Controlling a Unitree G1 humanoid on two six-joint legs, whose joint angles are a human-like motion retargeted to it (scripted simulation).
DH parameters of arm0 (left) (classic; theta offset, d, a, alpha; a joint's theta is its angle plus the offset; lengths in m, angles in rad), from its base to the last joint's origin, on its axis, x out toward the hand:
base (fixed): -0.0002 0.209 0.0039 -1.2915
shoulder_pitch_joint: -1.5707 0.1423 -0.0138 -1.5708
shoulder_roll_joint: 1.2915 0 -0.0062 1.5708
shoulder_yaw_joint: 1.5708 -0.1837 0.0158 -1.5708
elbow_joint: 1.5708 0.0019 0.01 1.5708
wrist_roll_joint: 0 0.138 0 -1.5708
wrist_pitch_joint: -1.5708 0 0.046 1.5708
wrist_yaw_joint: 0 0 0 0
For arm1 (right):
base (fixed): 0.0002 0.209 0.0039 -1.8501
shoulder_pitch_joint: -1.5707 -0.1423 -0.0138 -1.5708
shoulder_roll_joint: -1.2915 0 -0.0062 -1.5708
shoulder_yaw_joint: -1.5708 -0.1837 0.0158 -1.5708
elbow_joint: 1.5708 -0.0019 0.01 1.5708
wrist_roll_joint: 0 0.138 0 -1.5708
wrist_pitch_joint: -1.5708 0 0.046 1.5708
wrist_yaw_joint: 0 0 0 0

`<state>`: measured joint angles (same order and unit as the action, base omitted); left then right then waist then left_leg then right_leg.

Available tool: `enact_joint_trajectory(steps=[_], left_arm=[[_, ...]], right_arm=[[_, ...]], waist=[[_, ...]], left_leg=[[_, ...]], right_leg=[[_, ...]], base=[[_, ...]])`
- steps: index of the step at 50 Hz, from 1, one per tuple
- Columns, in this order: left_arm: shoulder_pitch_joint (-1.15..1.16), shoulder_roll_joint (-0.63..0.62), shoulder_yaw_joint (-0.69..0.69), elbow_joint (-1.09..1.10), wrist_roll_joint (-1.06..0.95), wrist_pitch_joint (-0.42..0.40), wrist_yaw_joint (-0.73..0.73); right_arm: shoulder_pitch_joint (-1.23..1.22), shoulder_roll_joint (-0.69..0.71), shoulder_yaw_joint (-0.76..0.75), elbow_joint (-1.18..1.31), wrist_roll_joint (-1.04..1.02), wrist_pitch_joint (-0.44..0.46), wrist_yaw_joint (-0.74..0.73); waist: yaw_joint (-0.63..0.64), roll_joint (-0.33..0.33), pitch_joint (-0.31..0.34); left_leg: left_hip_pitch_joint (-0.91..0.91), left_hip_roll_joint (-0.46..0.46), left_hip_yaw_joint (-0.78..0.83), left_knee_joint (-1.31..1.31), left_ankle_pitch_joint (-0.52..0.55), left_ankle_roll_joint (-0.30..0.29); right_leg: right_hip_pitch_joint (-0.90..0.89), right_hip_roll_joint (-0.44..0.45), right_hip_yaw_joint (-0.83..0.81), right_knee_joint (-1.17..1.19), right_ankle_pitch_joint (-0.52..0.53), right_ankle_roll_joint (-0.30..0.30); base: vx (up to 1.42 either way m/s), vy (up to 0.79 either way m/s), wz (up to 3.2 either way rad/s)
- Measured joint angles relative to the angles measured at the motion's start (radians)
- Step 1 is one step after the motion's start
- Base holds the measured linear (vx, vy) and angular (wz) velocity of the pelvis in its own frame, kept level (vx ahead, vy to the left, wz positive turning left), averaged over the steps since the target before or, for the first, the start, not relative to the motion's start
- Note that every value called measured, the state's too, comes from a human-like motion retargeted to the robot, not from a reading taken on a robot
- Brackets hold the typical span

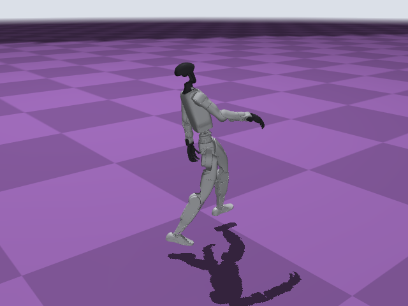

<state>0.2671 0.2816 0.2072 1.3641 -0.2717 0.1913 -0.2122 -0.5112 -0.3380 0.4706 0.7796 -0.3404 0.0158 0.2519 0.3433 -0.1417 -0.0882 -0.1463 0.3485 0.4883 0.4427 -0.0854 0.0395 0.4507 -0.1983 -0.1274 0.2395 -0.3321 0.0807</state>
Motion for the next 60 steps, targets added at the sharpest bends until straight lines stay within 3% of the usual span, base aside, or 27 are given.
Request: enact_joint_trajectory(steps=[5,12,17,20,26,30,33,39,48,53,57,60], left_arm=[[-0.115,0.054,-0.051,-0.091,0.023,-0.010,0.039],[-0.287,0.149,-0.154,-0.253,0.062,-0.047,0.083],[-0.363,0.169,-0.227,-0.343,0.056,-0.094,0.125],[-0.385,0.166,-0.274,-0.385,0.062,-0.104,0.141],[-0.416,0.161,-0.386,-0.451,0.150,-0.084,0.101],[-0.452,0.160,-0.451,-0.482,0.231,-0.074,0.052],[-0.497,0.155,-0.489,-0.486,0.284,-0.073,0.021],[-0.592,0.132,-0.557,-0.429,0.377,-0.081,-0.021],[-0.635,0.074,-0.542,-0.314,0.462,-0.092,-0.048],[-0.585,0.060,-0.503,-0.344,0.386,-0.089,-0.042],[-0.522,0.054,-0.481,-0.385,0.293,-0.083,-0.043],[-0.476,0.047,-0.462,-0.404,0.220,-0.073,-0.037]], right_arm=[[0.107,-0.062,-0.074,0.009,0.057,0.049,-0.050],[0.319,-0.041,-0.239,0.137,0.218,0.116,-0.153],[0.463,0.009,-0.331,0.205,0.229,0.115,-0.155],[0.526,0.021,-0.347,0.207,0.204,0.112,-0.157],[0.597,0.013,-0.332,0.148,0.202,0.097,-0.179],[0.622,0.008,-0.337,0.092,0.231,0.083,-0.179],[0.635,0.006,-0.351,0.048,0.258,0.075,-0.167],[0.655,-0.017,-0.374,-0.021,0.272,0.061,-0.129],[0.657,-0.083,-0.454,-0.110,0.213,0.035,-0.100],[0.634,-0.100,-0.481,-0.158,0.219,0.042,-0.109],[0.604,-0.105,-0.461,-0.182,0.240,0.048,-0.107],[0.568,-0.113,-0.432,-0.188,0.263,0.047,-0.105]], waist=[[-0.007,-0.065,0.055],[-0.019,-0.148,0.143],[-0.007,-0.106,0.209],[-0.021,-0.048,0.222],[-0.137,0.063,0.185],[-0.250,0.104,0.151],[-0.347,0.108,0.129],[-0.502,0.072,0.063],[-0.602,0.021,-0.048],[-0.618,-0.007,-0.050],[-0.610,-0.005,-0.025],[-0.598,0.029,0.006]], left_leg=[[-0.050,-0.014,0.025,-0.062,-0.009,-0.010],[-0.155,-0.157,-0.024,-0.177,-0.102,-0.043],[-0.104,-0.235,-0.089,-0.302,-0.095,-0.052],[-0.046,-0.262,-0.130,-0.370,-0.085,-0.051],[0.065,-0.289,-0.255,-0.433,-0.088,-0.050],[0.138,-0.303,-0.347,-0.418,-0.110,-0.080],[0.197,-0.324,-0.417,-0.389,-0.133,-0.115],[0.356,-0.374,-0.540,-0.351,-0.175,-0.154],[0.580,-0.413,-0.685,-0.313,-0.238,-0.148],[0.639,-0.442,-0.770,-0.271,-0.266,-0.136],[0.652,-0.450,-0.815,-0.258,-0.285,-0.129],[0.639,-0.432,-0.841,-0.262,-0.294,-0.131]], right_leg=[[-0.044,-0.015,-0.038,-0.046,0.047,0.010],[-0.146,-0.051,-0.131,-0.045,0.235,0.021],[-0.280,-0.091,-0.190,0.212,0.467,-0.003],[-0.416,-0.083,-0.141,0.456,0.483,-0.035],[-0.668,0.080,0.002,0.731,0.332,-0.117],[-0.761,0.151,0.007,0.731,0.260,-0.162],[-0.787,0.172,0.000,0.669,0.252,-0.153],[-0.787,0.165,0.006,0.517,0.302,-0.087],[-0.747,0.129,-0.007,0.197,0.415,-0.002],[-0.725,0.119,0.080,-0.004,0.548,0.045],[-0.741,0.094,0.082,-0.051,0.616,0.030],[-0.776,0.101,0.071,-0.008,0.573,0.006]], base=[[0.23,0.34,0.57],[0.33,0.45,1.01],[0.46,0.49,0.83],[0.45,0.43,0.77],[0.43,0.30,0.94],[0.45,0.18,1.15],[0.48,0.12,1.37],[0.52,0.05,1.22],[0.52,-0.04,0.69],[0.49,-0.10,0.66],[0.47,-0.11,0.58],[0.47,-0.13,0.44]])
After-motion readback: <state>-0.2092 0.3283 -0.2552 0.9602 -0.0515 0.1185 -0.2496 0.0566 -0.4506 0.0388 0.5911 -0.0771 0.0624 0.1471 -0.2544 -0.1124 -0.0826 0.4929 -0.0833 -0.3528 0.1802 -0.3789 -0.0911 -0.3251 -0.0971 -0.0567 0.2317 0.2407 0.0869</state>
